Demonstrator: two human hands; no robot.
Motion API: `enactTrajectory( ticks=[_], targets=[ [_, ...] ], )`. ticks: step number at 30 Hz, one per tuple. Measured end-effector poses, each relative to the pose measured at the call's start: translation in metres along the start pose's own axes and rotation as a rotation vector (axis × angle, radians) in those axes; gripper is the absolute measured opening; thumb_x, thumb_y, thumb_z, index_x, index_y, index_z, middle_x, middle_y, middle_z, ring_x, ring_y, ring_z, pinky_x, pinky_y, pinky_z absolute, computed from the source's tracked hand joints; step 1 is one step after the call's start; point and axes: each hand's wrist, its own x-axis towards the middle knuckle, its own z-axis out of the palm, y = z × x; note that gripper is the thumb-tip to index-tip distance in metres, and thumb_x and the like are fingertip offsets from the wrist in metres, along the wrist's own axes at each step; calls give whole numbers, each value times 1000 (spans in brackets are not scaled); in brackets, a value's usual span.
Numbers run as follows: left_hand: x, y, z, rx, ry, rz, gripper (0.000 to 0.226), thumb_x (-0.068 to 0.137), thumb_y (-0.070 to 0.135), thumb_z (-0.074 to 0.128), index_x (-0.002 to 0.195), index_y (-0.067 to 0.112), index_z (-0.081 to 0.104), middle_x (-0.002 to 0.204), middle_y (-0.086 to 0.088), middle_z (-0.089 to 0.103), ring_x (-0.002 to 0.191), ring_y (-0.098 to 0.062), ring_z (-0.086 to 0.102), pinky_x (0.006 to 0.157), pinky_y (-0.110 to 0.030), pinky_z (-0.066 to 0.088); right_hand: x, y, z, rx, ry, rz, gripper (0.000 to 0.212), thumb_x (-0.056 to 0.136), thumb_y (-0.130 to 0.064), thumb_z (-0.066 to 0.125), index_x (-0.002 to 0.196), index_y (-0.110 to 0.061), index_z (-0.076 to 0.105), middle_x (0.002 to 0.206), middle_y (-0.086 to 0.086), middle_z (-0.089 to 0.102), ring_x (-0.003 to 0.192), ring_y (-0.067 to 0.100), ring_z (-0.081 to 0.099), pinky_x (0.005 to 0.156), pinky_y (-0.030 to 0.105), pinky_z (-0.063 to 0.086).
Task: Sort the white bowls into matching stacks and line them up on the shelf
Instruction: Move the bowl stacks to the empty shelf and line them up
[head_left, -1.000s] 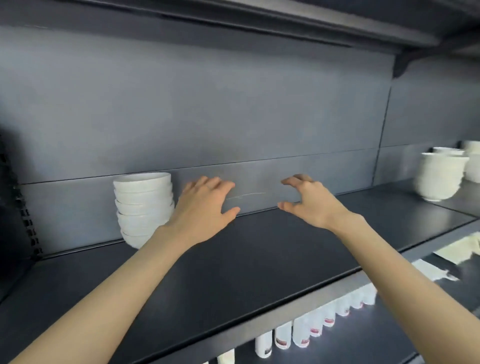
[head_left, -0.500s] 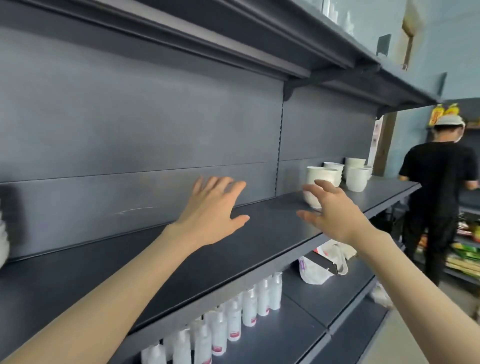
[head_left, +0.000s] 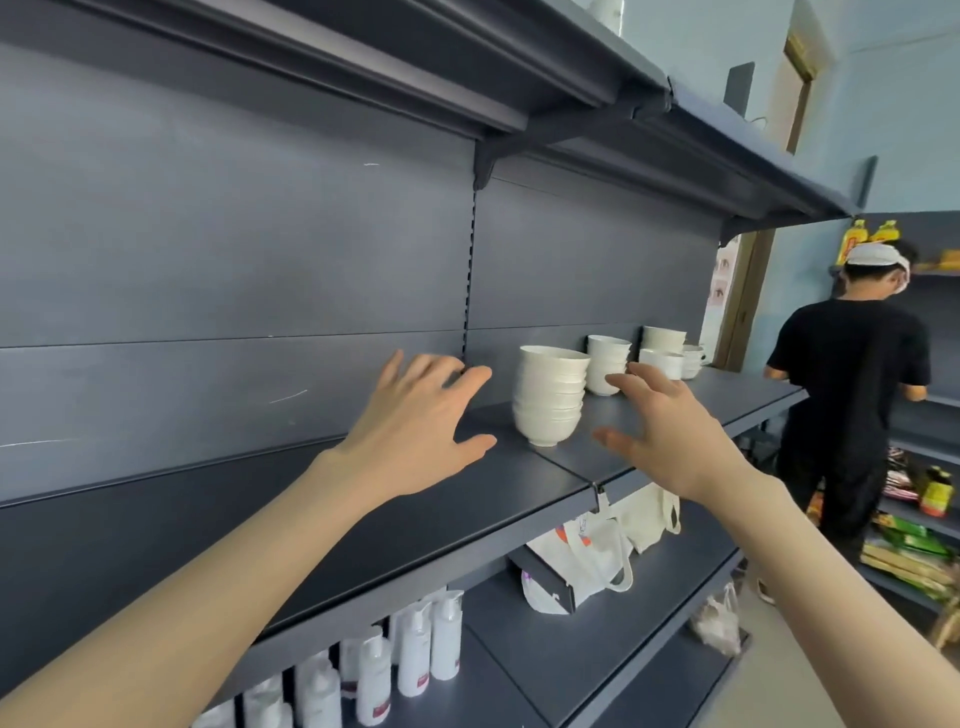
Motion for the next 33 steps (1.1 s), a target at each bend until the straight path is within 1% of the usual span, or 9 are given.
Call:
enactTrajectory(
  ticks=[6, 12, 16, 20, 24, 27, 30, 32, 33],
  targets=[
    [65, 14, 69, 11, 1, 0, 69, 90, 59, 46, 147, 26, 26, 144, 4, 39, 135, -19, 31, 119, -43, 11, 56, 60, 37, 44, -9, -4, 57, 91, -36, 60, 141, -20, 38, 146, 2, 34, 131, 28, 33, 99, 40, 40],
    [135, 9, 134, -43, -4, -52, 74, 87, 59, 51, 147, 22, 29, 145, 2, 40, 135, -22, 34, 117, -43, 17, 131, 111, 76, 99, -34, -27, 61, 91, -39, 59, 143, -20, 35, 148, 4, 33, 134, 28, 33, 103, 39, 38],
    [172, 10, 167, -138, -11, -126, 79, 85, 60, 55, 148, 22, 25, 146, 3, 39, 131, -21, 38, 109, -35, 26, 178, 143, 102, 239, -35, -70, 66, 88, -44, 61, 144, -20, 34, 146, 0, 36, 131, 24, 38, 102, 39, 40],
    [194, 16, 198, -304, -72, -242, 91, 81, 60, 60, 150, 26, 12, 153, 6, 26, 136, -17, 32, 107, -33, 30, 214, 168, 127, 480, -55, -79, 76, 84, -49, 65, 146, -22, 29, 147, -5, 35, 133, 15, 35, 98, 27, 34],
    [207, 23, 231, -487, -81, -419, 109, 71, 63, 68, 151, 29, 2, 157, 10, 15, 140, -12, 26, 110, -34, 30, 250, 190, 155, 752, -160, -92, 94, 75, -53, 72, 149, -27, 20, 151, -6, 32, 135, 15, 37, 108, 34, 37],
    [214, 29, 257, -701, -62, -570, 124, 58, 67, 75, 151, 33, 0, 157, 14, 11, 141, -5, 23, 113, -31, 26, 272, 203, 174, 885, -269, -153, 99, 73, -52, 74, 149, -32, 14, 148, -8, 36, 127, 12, 46, 101, 29, 41],
    [220, 40, 273, -877, -12, -712, 138, 42, 70, 80, 151, 37, 1, 156, 15, 15, 140, -4, 24, 114, -37, 29, 289, 212, 186, 1026, -407, -238, 98, 74, -47, 76, 148, -33, 14, 141, -15, 41, 117, 5, 53, 92, 22, 44],
    [222, 51, 280, -934, 13, -774, 134, 45, 61, 84, 150, 37, 6, 151, 18, 23, 135, 0, 30, 112, -33, 32, 300, 216, 194, 1103, -497, -293, 95, 68, -51, 79, 143, -35, 23, 138, -18, 45, 114, 2, 55, 92, 28, 49],
    [224, 57, 284, -963, 51, -782, 121, 52, 51, 87, 147, 38, 13, 145, 20, 29, 129, 6, 35, 108, -26, 36, 305, 218, 199, 1125, -531, -319, 95, 64, -54, 78, 141, -35, 26, 137, -18, 47, 116, 3, 55, 94, 32, 50]
  ],
)
